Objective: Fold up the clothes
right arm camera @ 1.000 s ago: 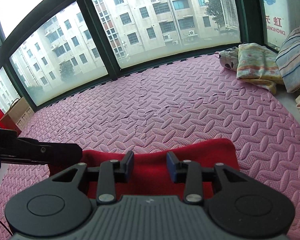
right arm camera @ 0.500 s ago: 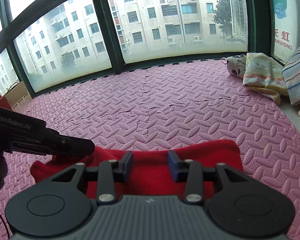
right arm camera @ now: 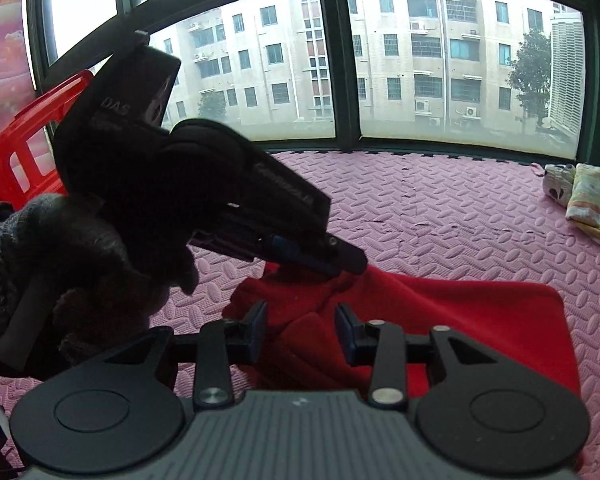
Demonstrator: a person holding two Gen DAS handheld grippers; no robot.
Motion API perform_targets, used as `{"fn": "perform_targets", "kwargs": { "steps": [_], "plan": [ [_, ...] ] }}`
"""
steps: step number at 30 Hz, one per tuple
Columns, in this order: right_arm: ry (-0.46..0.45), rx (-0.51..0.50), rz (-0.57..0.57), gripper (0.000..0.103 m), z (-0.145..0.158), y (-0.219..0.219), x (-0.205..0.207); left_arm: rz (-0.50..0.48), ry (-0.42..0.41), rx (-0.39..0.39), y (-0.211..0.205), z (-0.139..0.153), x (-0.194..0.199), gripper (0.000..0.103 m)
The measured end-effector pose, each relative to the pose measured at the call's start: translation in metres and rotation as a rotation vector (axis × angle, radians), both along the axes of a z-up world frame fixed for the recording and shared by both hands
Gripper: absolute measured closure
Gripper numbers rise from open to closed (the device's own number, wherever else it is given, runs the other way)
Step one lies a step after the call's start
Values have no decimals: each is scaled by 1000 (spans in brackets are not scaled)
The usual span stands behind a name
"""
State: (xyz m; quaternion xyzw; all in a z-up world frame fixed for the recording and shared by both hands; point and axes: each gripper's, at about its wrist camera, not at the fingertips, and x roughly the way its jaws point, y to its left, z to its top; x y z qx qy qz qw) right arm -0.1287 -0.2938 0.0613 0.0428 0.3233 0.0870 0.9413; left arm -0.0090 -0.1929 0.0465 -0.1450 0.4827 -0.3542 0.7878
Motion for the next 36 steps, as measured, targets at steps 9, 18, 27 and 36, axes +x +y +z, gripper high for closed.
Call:
{"fn": "perform_targets", "kwargs": {
  "steps": [9,18,27,36],
  "plan": [
    [-15,-108,4,65,-30,25,-9,9,5,5,1,-5,-1,83],
    [-94,-51,-113,66,16,-16,-53,14,-12,8,1,-3,-3,83],
    [-13,-64,-363,73,-5,-79,-79,19,-19,15,0,-3,-4,83],
    [-33,-63,-318,73,4,-74,-82,16,-29,6,3,3,-7,83]
  ]
}}
